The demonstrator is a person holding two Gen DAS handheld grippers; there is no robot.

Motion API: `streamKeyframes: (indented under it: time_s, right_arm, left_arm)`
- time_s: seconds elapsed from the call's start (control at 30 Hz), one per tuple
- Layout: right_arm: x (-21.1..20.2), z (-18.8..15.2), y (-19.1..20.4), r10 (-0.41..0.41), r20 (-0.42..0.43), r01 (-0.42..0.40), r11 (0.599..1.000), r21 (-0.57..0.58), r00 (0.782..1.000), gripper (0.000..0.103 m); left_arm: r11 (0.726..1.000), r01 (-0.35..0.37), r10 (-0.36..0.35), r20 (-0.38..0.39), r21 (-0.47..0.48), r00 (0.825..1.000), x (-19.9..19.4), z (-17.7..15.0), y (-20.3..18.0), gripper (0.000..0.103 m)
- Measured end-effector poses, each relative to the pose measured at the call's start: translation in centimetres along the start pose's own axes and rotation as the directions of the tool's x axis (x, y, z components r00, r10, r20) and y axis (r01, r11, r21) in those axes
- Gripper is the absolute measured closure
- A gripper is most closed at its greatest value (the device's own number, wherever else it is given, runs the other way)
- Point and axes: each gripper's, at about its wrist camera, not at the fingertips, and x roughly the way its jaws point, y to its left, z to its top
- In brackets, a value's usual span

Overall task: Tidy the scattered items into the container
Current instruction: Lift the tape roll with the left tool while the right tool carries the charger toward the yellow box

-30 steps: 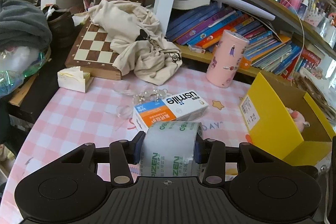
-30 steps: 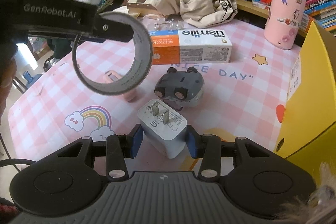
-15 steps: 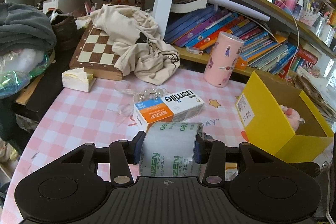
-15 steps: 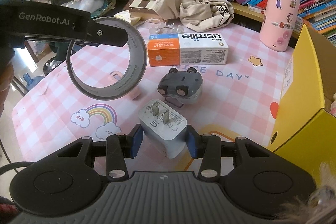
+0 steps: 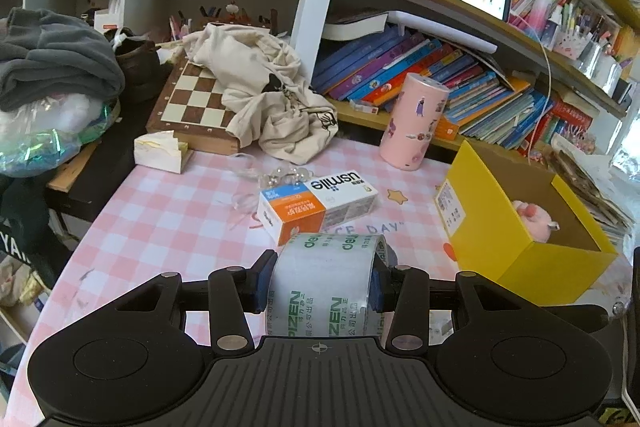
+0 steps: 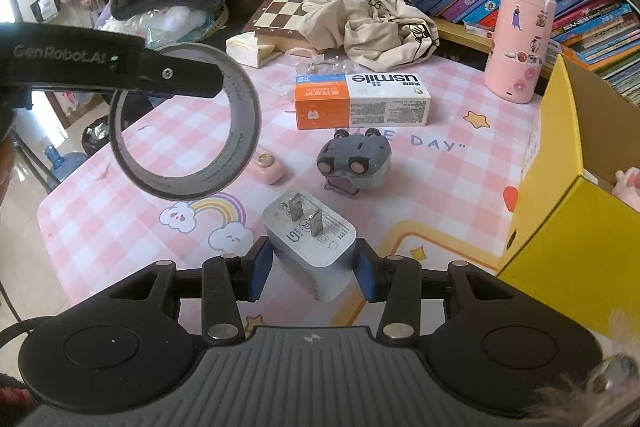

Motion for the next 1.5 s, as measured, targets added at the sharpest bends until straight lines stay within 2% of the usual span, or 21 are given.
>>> streamKeyframes:
  time_s: [0.57,1.5]
  right_arm:
    - [-3.4,-1.6,2.6,-0.037,0.043,0.038,0.999,-0.039,0.998,0.062]
    - [-6.6,-3.5,4.7,-0.057,0.08,0.059,0.998,-0.024,0.995,0.062]
  left_arm:
    - [0.999,0.01,-0.008,0.029,-0.041,1.0,-4.0,-2.5,0.6,0.06]
    - [0.999,0.039,-0.037,0.063,-0.02,0.997,-7.7,-4.1,0.3,0.06]
